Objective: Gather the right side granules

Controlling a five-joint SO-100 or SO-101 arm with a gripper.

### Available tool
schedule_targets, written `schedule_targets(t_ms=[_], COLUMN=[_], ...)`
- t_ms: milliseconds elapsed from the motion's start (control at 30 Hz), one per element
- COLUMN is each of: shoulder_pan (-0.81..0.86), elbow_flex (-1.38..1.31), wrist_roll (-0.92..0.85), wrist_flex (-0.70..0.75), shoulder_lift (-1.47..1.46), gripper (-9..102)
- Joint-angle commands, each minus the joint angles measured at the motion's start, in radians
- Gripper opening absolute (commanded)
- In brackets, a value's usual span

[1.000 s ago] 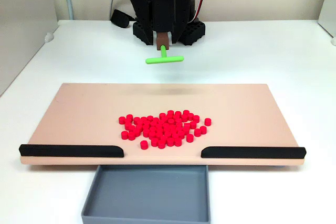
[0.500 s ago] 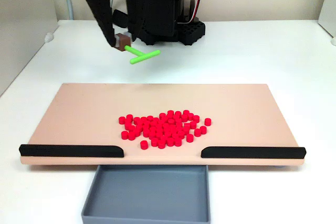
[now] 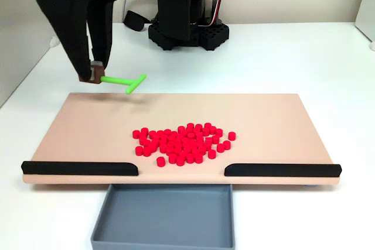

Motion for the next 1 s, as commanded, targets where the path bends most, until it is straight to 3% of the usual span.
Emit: schedule_targets(t_ms=[0, 167, 967], shoulder_pan=[0.011, 0.028, -0.009], elbow_flex=[-0.087, -0.183, -0.299], wrist_roll=[-0.258, -0.341, -0.265], wrist_flex=[0.0, 0.0, -0.002], shoulder_lift=[-0.038, -0.141, -0.296], gripper=[0, 0, 0])
